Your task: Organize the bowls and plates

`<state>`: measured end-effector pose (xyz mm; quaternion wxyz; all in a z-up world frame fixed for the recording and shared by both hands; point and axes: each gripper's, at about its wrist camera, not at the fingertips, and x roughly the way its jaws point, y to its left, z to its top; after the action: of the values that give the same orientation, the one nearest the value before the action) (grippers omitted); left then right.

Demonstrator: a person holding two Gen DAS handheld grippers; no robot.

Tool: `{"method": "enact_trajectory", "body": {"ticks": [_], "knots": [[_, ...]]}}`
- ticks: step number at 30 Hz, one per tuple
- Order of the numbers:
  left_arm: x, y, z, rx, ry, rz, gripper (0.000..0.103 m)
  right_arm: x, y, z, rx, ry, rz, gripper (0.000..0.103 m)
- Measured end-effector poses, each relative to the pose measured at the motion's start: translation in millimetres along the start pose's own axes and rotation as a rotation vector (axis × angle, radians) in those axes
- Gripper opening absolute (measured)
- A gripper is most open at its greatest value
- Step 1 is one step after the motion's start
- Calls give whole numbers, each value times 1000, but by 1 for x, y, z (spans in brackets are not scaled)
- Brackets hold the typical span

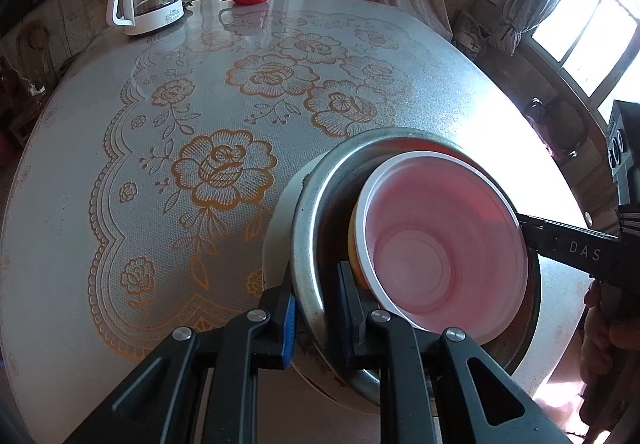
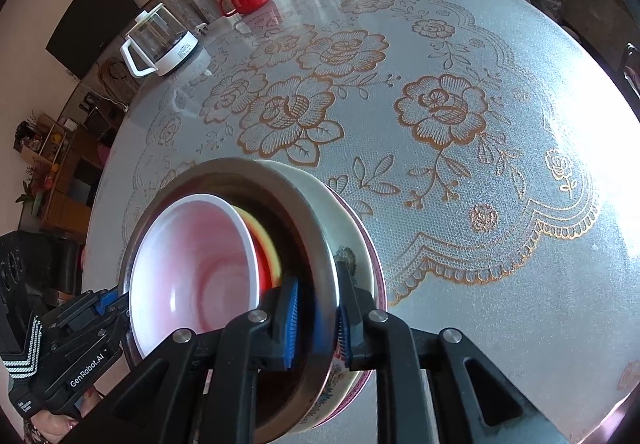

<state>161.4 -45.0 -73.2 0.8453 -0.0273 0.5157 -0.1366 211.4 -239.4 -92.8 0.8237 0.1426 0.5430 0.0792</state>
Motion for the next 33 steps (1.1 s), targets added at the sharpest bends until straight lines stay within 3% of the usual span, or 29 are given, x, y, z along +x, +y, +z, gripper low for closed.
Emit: {"method": "enact_trajectory", "body": {"ticks": [9, 11, 13, 15, 17, 21, 23, 24, 26, 33], "knots": [[-8, 4, -4, 5, -19, 5, 31, -11, 6, -9, -50, -43, -69, 23], [-11, 7, -7, 3, -29, 29, 51, -17, 6, -14, -37, -63, -75, 23], [-17, 12, -11, -10, -54, 37, 60, -24, 4, -19, -28, -92, -76, 25], [-24, 17, -16, -20, -75, 45, 62, -33, 4, -26, -22, -123, -86, 30], [-31, 19, -20, -31, -85, 66, 78, -42, 4, -33, -23, -149, -79, 33], [-50, 18, -33, -36, -137, 129, 86, -57, 9, -46, -56, -185, -81, 41], [-60, 14, -40, -40, -165, 159, 95, -65, 12, -54, -77, -208, -93, 46], [-65, 11, -46, -43, -182, 176, 97, -69, 14, -58, -89, -218, -97, 49], [-75, 4, -57, -53, -205, 208, 101, -77, 18, -68, -113, -238, -105, 67], [-91, -22, -99, -137, -193, 250, 103, -89, 24, -111, -167, -254, -113, 74]]}}
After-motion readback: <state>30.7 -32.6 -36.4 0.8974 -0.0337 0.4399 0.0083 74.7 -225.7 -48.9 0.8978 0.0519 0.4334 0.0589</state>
